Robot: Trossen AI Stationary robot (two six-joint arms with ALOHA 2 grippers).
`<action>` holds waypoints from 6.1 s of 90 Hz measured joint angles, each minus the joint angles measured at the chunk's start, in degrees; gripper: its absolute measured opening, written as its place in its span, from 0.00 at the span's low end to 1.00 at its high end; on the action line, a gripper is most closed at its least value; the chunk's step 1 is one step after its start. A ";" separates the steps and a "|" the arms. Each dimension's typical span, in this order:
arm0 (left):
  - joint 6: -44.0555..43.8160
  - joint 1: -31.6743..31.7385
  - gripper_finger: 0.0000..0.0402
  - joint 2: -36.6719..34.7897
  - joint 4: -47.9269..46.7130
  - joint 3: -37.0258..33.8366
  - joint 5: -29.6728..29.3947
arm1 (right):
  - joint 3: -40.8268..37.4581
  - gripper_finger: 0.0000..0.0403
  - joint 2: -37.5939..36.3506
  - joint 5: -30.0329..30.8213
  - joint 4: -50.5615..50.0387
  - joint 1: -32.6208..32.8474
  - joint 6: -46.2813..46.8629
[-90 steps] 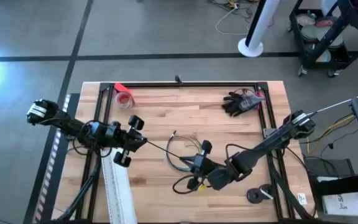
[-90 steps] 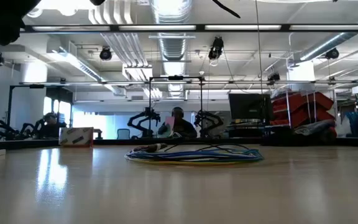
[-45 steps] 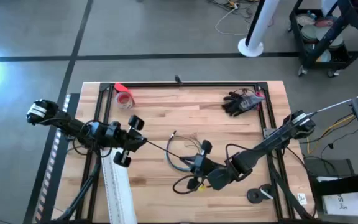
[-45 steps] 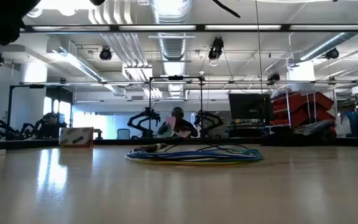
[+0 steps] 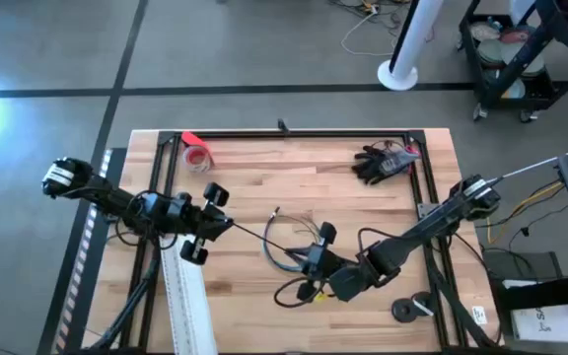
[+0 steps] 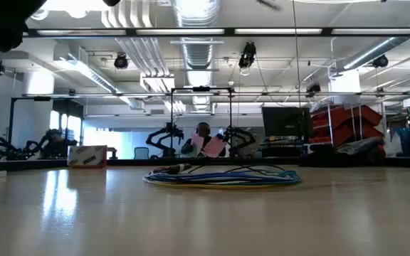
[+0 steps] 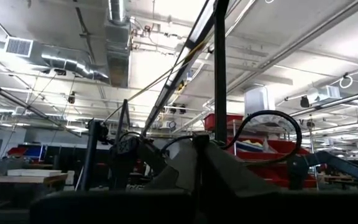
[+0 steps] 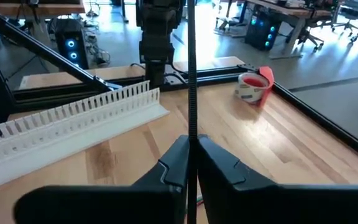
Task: Ziptie cables
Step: Put a zip tie on the cables
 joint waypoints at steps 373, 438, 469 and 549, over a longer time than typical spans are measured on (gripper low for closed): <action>-4.44 13.43 0.00 0.05 -32.58 -0.90 -0.21 | -6.97 0.00 7.07 -28.44 -18.50 -10.25 -3.83; -7.81 13.82 0.00 3.17 -35.47 -2.66 -4.09 | -15.02 0.00 -35.46 -16.69 -31.33 -10.23 -0.61; -11.89 13.82 0.00 15.46 -26.89 -2.79 -5.86 | -17.87 0.00 -40.75 -13.76 -30.39 -10.31 -1.51; -15.28 13.91 0.00 26.64 -17.38 -2.73 -5.84 | -23.70 0.00 -7.45 -22.84 -13.57 -11.78 1.62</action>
